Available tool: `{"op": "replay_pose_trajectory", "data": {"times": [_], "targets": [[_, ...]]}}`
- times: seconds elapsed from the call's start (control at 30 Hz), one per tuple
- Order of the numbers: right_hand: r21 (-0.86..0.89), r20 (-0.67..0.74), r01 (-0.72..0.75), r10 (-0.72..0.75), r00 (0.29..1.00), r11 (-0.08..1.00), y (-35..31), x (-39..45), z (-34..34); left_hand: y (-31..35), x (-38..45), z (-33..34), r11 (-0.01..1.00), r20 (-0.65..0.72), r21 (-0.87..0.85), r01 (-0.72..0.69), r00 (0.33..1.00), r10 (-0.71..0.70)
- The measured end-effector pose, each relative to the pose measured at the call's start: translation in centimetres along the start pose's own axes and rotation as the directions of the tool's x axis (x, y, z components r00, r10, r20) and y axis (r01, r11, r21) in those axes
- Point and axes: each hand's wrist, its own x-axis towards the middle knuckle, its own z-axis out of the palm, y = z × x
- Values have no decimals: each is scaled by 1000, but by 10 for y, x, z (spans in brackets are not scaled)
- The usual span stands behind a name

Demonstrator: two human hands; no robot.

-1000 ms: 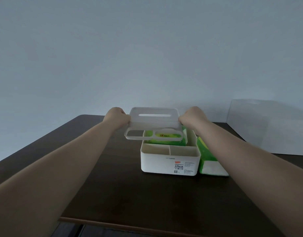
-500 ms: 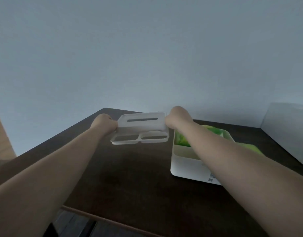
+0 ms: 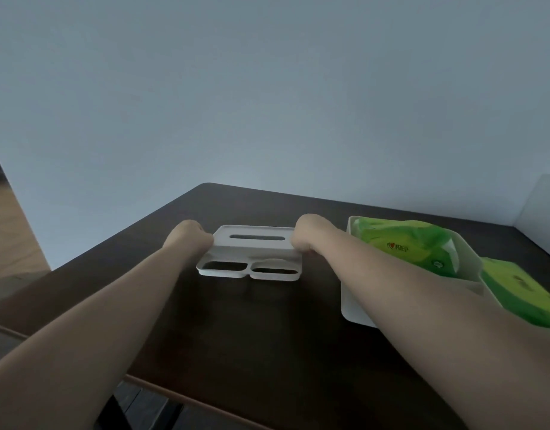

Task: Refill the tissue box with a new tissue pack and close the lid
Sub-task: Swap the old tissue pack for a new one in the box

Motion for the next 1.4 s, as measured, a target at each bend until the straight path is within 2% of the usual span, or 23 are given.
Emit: {"op": "replay_pose_trajectory", "data": {"times": [0.2,0.37,0.57,0.67,0.8,0.97,1.1,1.2,1.3,1.4], "targets": [[4,22,13,-14,1000,1000,-8,7,12,-10,2,-3,999,9,-29,29,1000,-29],[51,-16,27,-26,1000,998,-4,1,6,-1,-5,-7,999,-9,7,-43,999,43],[148,-141,92,-71,988,985,11,-20,-14,36,-23,-10,995,-24,20,-95,995,96],[238,-246,136,-76,966,962,30,-28,-26,59,-37,-11,989,6,-30,-146,989,146],[355,-447,141,36,894,924,80,-42,-41,101,-65,-4,965,52,-159,-208,974,219],[474,-528,21,266,807,880,163,-64,-38,161,-102,17,927,149,-235,-291,932,330],[538,-429,-183,454,781,823,214,-86,-26,197,-124,36,877,188,-227,-424,864,467],[569,-312,-281,519,796,773,244,-96,-12,210,-132,47,847,220,-106,-522,818,531],[503,-189,-348,494,849,791,264,-99,0,213,-133,54,810,253,78,-582,797,548],[445,-67,-347,418,906,825,270,-105,8,214,-133,60,790,262,144,-596,793,550]]}}
